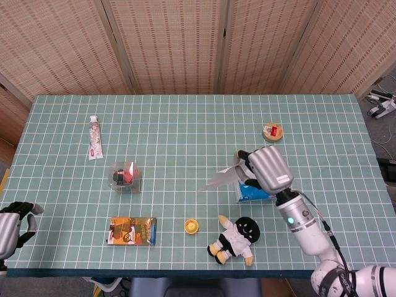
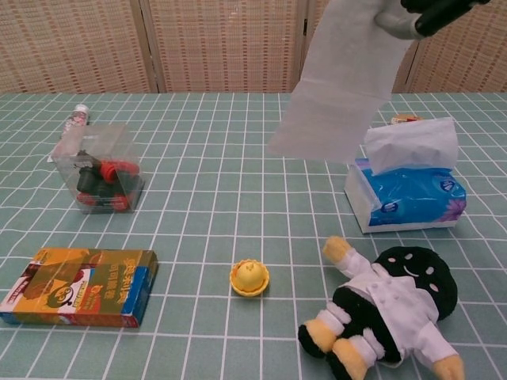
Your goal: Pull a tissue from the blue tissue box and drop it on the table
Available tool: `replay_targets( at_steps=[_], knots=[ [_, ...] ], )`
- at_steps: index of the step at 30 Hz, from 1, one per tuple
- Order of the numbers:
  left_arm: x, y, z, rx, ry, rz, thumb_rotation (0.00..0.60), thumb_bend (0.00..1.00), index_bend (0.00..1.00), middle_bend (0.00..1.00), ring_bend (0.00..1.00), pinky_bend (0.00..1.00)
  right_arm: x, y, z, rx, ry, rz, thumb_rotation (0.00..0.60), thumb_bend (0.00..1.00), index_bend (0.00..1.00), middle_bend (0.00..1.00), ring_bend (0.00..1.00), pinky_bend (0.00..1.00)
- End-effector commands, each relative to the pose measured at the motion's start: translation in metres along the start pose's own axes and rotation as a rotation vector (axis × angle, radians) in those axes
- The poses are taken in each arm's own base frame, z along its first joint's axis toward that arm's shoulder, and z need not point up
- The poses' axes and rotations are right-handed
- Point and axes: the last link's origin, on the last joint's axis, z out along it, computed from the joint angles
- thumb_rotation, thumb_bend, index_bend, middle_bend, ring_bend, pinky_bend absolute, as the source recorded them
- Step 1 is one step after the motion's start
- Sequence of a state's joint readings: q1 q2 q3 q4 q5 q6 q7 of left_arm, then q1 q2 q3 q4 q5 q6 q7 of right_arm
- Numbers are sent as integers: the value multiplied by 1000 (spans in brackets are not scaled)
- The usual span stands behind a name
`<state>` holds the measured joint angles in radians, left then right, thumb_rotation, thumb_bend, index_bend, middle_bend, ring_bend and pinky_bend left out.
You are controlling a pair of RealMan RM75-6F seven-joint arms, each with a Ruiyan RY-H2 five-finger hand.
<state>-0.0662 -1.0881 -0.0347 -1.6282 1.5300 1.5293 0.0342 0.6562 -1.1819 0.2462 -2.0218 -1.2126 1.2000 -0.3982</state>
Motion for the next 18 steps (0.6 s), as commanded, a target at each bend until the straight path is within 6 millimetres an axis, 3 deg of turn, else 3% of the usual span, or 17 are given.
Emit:
replay_targets(
  at_steps=[1, 4, 12, 13, 17, 18],
  knots=[
    [0, 0, 0, -2, 1, 0, 600, 395, 576, 495, 387, 520, -9, -4, 3, 23, -33, 4, 600, 70, 98, 1000, 1000, 1000],
    [0, 1, -1, -6, 1, 1, 600, 395, 576, 495, 387, 520, -12, -5, 5, 21, -28, 9, 600, 31, 19, 1000, 1000, 1000],
    [0, 2, -2, -8, -1, 6, 600, 396, 576, 495, 387, 520, -12, 3, -4, 4, -33, -9, 600, 28, 10, 989, 980, 1000],
    [0, 2, -2, -8, -1, 7, 600, 395, 576, 495, 387, 520, -11, 6, -7, -1, -36, -14, 600, 39, 43, 979, 968, 1000],
    [-1, 2, -1, -7, -2, 13, 600, 395, 575, 495, 387, 520, -9, 22, -26, -41, -64, -40, 600, 141, 369, 929, 913, 1000],
    [-2, 2, -1, -7, -3, 14, 600, 395, 575, 495, 387, 520, -9, 29, -33, -57, -76, -54, 600, 158, 411, 912, 898, 1000]
  ],
)
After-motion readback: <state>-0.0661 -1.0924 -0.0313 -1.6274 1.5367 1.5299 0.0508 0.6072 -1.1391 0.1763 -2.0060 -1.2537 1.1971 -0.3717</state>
